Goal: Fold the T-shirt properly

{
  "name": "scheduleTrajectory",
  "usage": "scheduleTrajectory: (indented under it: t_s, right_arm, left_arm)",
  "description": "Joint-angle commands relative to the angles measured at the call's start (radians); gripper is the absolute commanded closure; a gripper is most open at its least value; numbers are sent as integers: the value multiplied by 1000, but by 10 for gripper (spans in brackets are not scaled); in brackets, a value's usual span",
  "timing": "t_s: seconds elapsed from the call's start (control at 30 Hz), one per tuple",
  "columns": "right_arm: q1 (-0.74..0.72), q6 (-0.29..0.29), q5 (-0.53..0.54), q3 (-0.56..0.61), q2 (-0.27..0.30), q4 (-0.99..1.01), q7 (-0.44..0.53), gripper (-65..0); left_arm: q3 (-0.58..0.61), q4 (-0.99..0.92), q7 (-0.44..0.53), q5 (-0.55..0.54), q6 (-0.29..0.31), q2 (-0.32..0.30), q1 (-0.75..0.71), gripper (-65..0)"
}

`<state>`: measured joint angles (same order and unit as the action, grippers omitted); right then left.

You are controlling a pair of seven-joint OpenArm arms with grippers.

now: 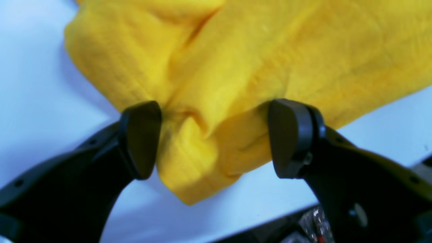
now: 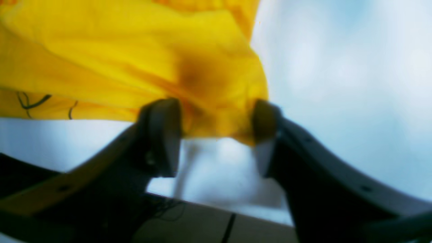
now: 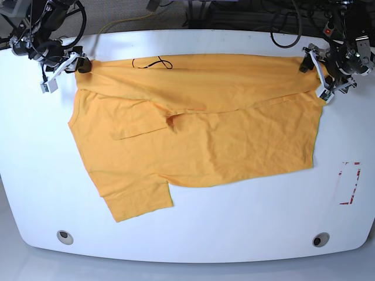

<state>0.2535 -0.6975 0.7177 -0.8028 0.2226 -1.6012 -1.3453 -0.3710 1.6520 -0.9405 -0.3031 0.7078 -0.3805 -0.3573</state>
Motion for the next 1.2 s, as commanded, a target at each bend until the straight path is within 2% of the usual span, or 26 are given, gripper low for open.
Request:
scheduleTrajectory:
  t_s: [0.0,0.3,0.5,0.63,0.7,0.87,1.0,1.17]
  right_arm:
    - [0,-1,1,-3,48,-12,-3,-271]
    - [11,-1,6,-3,171,-15,-4,-271]
    - [31,-1,33,-5,203,-44,-9,-271]
    - [37,-1,118,-3,189,-112,-9,-271]
    - [30,-1,142,9,163,-123,-9,-271]
    - [-61,-1,141,113,130,-106,-4,-306]
    - [-159,-1,85,182,82,-67,-4,-341]
    - [-290,-1,-79,251,19,-66,-3,-339]
  left_arm:
    - [0,-9,-19,52,-10,-19,-6,-457]
    - [0,-11,-19,51,-10,-39,-7,-457]
    - [0,0,-24,45,-10,-39,-6,-457]
    - [-4,58,-24,43,-10,-38,-7,-457]
    - [-4,101,-24,43,-10,-33,-9,-457]
    - [-6,164,-24,43,-10,-30,-7,-458]
    - [-6,205,-24,43,-10,-30,-4,-458]
    - [-6,207,-22,43,-10,-30,-1,-460]
